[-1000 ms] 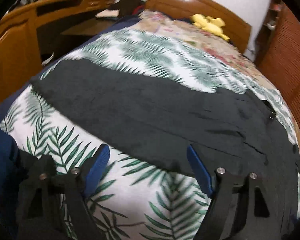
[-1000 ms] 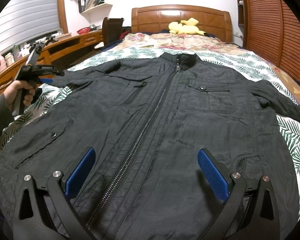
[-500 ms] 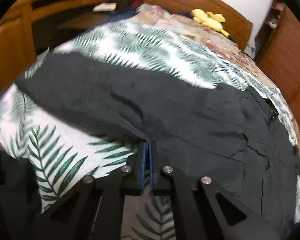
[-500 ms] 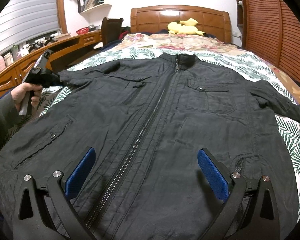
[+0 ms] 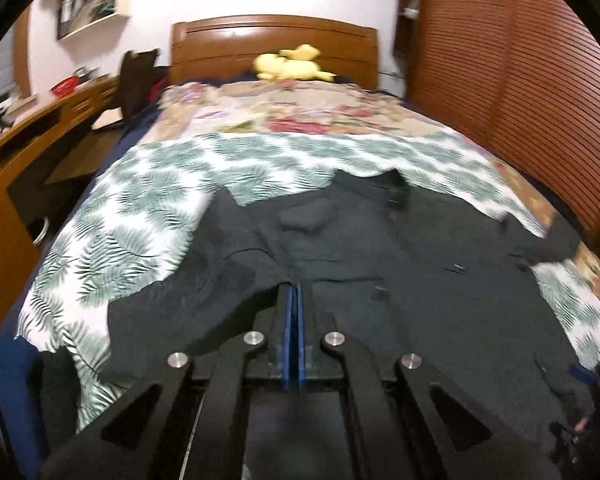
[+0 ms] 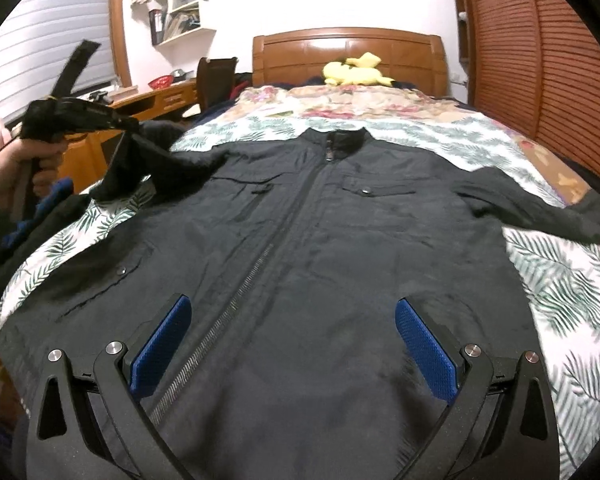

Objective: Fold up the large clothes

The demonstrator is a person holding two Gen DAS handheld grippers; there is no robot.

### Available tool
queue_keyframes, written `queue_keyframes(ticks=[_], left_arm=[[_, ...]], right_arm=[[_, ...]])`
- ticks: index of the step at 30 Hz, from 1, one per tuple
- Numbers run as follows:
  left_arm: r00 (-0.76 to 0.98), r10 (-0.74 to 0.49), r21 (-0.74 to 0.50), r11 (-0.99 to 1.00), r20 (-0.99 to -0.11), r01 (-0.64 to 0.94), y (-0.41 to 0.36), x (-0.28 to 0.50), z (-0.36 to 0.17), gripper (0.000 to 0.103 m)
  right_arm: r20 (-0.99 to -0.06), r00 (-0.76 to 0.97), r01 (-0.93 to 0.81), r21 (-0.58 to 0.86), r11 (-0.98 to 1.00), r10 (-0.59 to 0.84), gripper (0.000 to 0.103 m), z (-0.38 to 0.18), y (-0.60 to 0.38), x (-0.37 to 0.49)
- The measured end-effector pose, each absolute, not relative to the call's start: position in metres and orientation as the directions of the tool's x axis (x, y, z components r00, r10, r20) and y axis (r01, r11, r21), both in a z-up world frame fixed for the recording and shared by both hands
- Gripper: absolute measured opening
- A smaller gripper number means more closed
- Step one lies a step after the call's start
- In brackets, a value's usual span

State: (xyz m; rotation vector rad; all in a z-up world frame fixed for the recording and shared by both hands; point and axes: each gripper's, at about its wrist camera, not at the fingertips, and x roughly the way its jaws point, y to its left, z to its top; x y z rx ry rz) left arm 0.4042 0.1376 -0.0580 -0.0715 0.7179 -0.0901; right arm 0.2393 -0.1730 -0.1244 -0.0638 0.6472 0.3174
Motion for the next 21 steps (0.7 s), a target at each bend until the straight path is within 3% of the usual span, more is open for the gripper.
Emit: queue_keyframes(ticks=[7,12,21], left_arm=[[0.729,-0.093,-0.049,0.996,-0.679,0.081,0.108,0.382,-0.058,0.003],[0.732,-0.082,-0.058,0.997,-0.676,0.059,0.122,0.369,-0.057,0.023],[0.657,0.015,-0.043,0.997,-0.753,-0.071,0.200,0.379,-0.112,0.030]], right_arm=[[-0.610,0.748,-0.298,0.043,0.954,0.261,0.103,-0.123,-0.196,0.223],[-0.610,0.743,-0.316,0.043,0.948,0.276,0.103,-0.121,-0.194,0.223],[-0.614,0.732,-0.365,0.013,0.931,0.295,0.103,-0.123,-0.161,0.233]])
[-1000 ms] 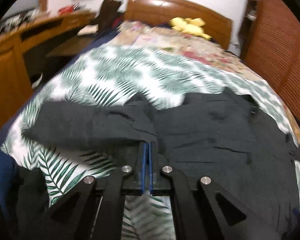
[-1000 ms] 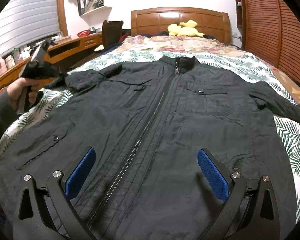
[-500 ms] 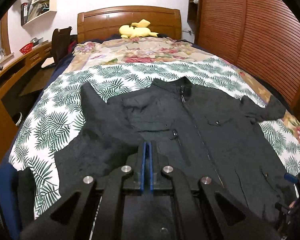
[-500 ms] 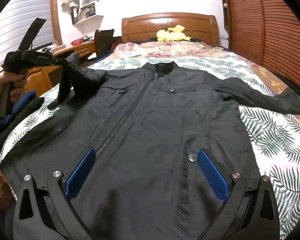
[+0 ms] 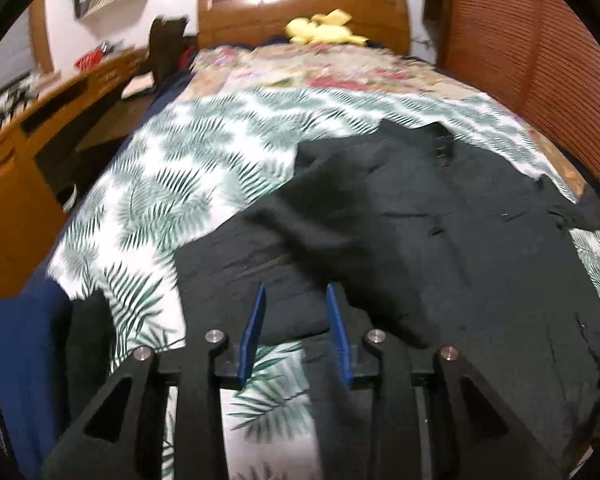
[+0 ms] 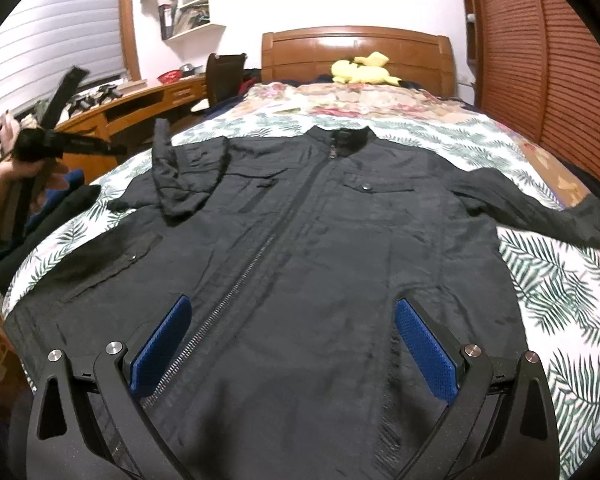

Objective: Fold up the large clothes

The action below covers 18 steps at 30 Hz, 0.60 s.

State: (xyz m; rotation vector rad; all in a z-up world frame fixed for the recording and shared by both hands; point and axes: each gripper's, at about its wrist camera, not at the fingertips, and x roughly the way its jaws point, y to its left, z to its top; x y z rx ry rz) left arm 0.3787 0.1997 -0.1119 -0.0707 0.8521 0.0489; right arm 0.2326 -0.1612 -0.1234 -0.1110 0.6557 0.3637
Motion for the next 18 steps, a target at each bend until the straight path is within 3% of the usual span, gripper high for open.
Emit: queue_keyframes(ticks=[9,18], left_arm=[[0.568,0.049,-0.062,0.983,-0.822,-0.175,0.256,0.391,-0.178,0.033],[0.552,0.026,-0.109,0.971,-0.833,-0.212,0.266,0.396,-0.206,0.036]], right_arm=[[-0.644,0.709,-0.380,-0.006,0.925,0.288,0.103,-0.136,-0.142,0.243],[-0.657,0.700,-0.378,-0.007,0.926,0.281,0.103,-0.139,-0.144,0.243]])
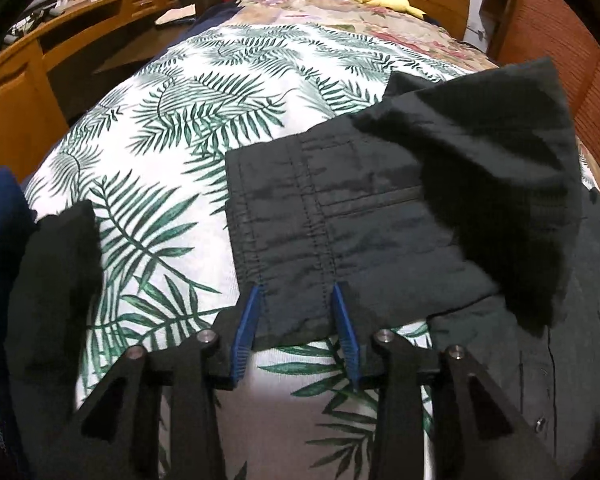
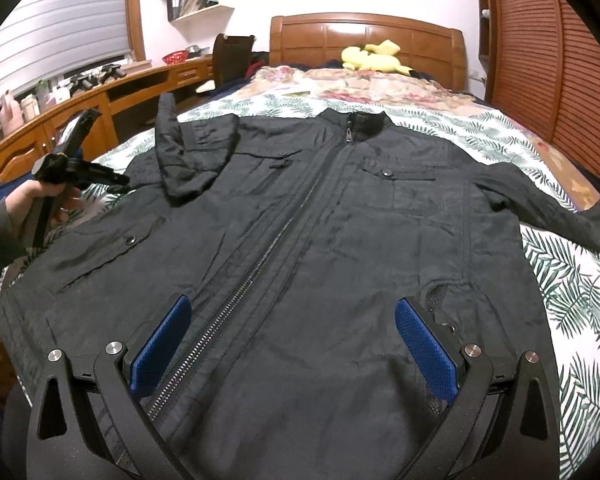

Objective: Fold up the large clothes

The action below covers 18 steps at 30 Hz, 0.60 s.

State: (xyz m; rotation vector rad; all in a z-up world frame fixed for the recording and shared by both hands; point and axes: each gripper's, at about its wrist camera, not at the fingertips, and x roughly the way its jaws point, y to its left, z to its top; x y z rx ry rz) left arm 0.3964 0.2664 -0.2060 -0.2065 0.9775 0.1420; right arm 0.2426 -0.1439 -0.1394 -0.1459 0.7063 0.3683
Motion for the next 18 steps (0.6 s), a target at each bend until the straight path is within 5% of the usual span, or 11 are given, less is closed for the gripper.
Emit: queue_keyframes(ticks=[5,6,8,18], left_arm=[[0.546,0.031,-0.115,0.966,-0.838,-0.231,0.264,0.397,-0.203,0.033],[0.551,0.010,-0.118,0.974,-0.834,-0.195,0.259,0.398,-0.202,0.008],[0.550,-0.001,-0.113,0.979,-0.835,-0.170,0.251,0.397,-0.197,0.000],[0.668,0.031,-0.077,0.988,-0.744,-0.132,0.212,0.374,-0.108,0.000]], right_arm=[[-0.661,0.696,-0.373,-0.002,0.928,0.279,0.103,-0.141,-0.148,0.240],[-0.661,0.696,-0.372,0.000,0.928,0.279,0.103,-0.141,-0.150,0.240],[-0.660,0.698,-0.365,0.006,0.931,0.278,0.103,-0.141,-0.153,0.240],[-0.627,0.730,-0.322,0.035,0.946,0.272,0.103,-0.122,-0.187,0.214]])
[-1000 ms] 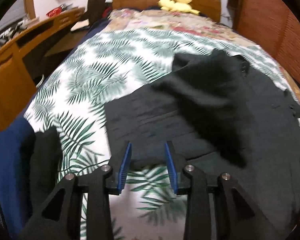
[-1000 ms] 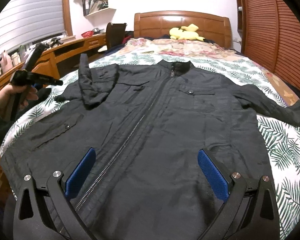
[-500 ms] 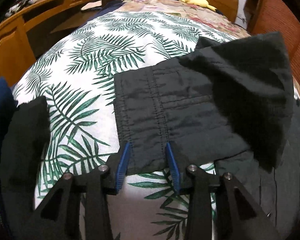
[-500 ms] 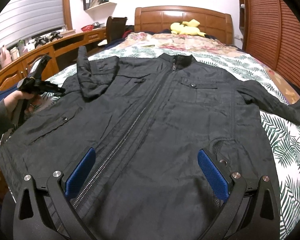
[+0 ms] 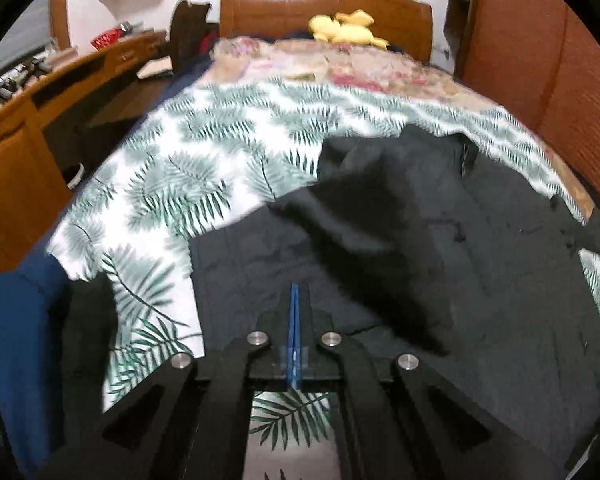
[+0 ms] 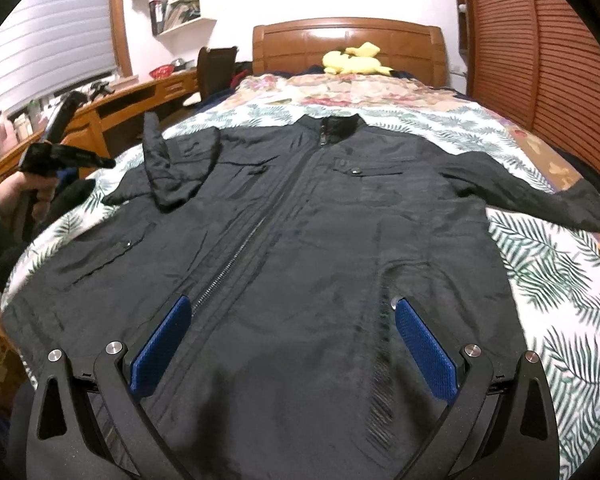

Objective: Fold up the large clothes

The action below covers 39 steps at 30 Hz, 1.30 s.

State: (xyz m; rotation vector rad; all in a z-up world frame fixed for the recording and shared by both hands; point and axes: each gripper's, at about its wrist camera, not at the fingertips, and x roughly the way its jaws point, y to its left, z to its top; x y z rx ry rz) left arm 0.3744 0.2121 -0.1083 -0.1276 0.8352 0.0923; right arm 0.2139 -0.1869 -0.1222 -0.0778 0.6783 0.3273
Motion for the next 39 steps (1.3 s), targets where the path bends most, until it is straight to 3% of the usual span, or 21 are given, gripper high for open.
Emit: queue_keyframes(ticks=[2,5,9,16,24,29,30,32,39], left_arm=[[0.662,0.036,-0.082,0.986,-0.749,-0.146,0.215,0.374,-0.100,0.002],[0.630,0.047,-0.091,0.979,-0.775,-0.185,0.228,0.375,-0.110,0.023],[0.576,0.104,-0.055,0.966,-0.811,-0.251,0.246,0.379,-0.142,0.025],[0.516,0.085,-0.057,0.966,-0.853,-0.253,0.257,0.383,-0.193,0.025],[0.519,0.062,-0.088,0.962,-0.853,-0.259,0.271,0.388,-0.212,0.028],[0.516,0.069,-0.093,0.955,-0.854,-0.281,0.272,0.395,-0.212,0.028],[0.516,0.070,-0.085,0.959,-0.853,-0.271,0.271,0.397,-0.212,0.024],[0.528,0.039,-0.096,0.970,-0.848,-0.225,0.265,0.397,-0.211,0.006],[0.623,0.028,-0.092,0.983,-0.781,-0.158,0.230,0.381,-0.165,0.002]], right_arm=[[-0.622,0.735,-0.322,0.029,0.946,0.270,0.103,-0.119,-0.190,0.208],[-0.622,0.736,-0.323,0.023,0.946,0.266,0.103,-0.118,-0.194,0.202],[-0.630,0.731,-0.321,0.019,0.947,0.261,0.103,-0.121,-0.194,0.201],[-0.644,0.724,-0.327,-0.003,0.945,0.248,0.103,-0.128,-0.183,0.209],[-0.657,0.708,-0.356,-0.015,0.935,0.259,0.103,-0.134,-0.165,0.224],[-0.668,0.698,-0.360,-0.015,0.933,0.259,0.103,-0.140,-0.161,0.229],[-0.670,0.697,-0.359,-0.016,0.933,0.257,0.103,-0.141,-0.162,0.230],[-0.673,0.694,-0.356,-0.012,0.935,0.255,0.103,-0.142,-0.164,0.230],[-0.660,0.714,-0.330,-0.021,0.944,0.235,0.103,-0.133,-0.178,0.221]])
